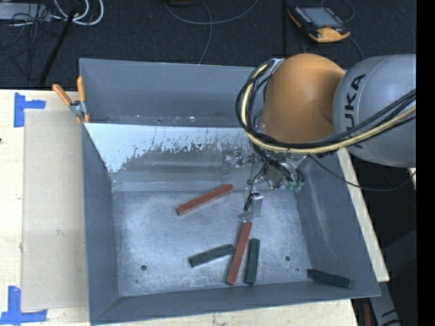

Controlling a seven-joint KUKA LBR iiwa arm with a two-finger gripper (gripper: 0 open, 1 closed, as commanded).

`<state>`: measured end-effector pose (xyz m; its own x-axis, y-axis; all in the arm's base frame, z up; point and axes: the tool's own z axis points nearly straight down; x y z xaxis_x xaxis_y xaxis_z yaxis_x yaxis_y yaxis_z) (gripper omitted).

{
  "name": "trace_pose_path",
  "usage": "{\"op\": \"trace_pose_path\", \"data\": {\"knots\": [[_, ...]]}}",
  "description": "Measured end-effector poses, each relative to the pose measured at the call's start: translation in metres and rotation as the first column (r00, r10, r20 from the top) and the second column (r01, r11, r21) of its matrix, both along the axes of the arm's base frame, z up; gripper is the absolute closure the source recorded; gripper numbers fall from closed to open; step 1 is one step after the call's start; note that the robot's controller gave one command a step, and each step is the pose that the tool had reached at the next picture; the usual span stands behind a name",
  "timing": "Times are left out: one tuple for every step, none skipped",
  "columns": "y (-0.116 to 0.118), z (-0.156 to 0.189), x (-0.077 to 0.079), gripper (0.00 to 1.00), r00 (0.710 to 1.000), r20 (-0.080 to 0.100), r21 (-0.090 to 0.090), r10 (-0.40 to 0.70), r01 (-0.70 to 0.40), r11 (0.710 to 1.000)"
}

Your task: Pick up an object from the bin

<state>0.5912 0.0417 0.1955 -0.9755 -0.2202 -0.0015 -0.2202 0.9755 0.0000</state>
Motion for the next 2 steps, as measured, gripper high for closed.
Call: {"op": "trace_pose_path", "data": {"knots": [[0.0043,-0.1214,0.0279,0.00,0.968,-0.007,0.002,0.253,-0.253,0.968],[0.0040,-0.1181,0.0292,1.00,0.968,-0.002,0.001,0.250,-0.250,0.968]]}}
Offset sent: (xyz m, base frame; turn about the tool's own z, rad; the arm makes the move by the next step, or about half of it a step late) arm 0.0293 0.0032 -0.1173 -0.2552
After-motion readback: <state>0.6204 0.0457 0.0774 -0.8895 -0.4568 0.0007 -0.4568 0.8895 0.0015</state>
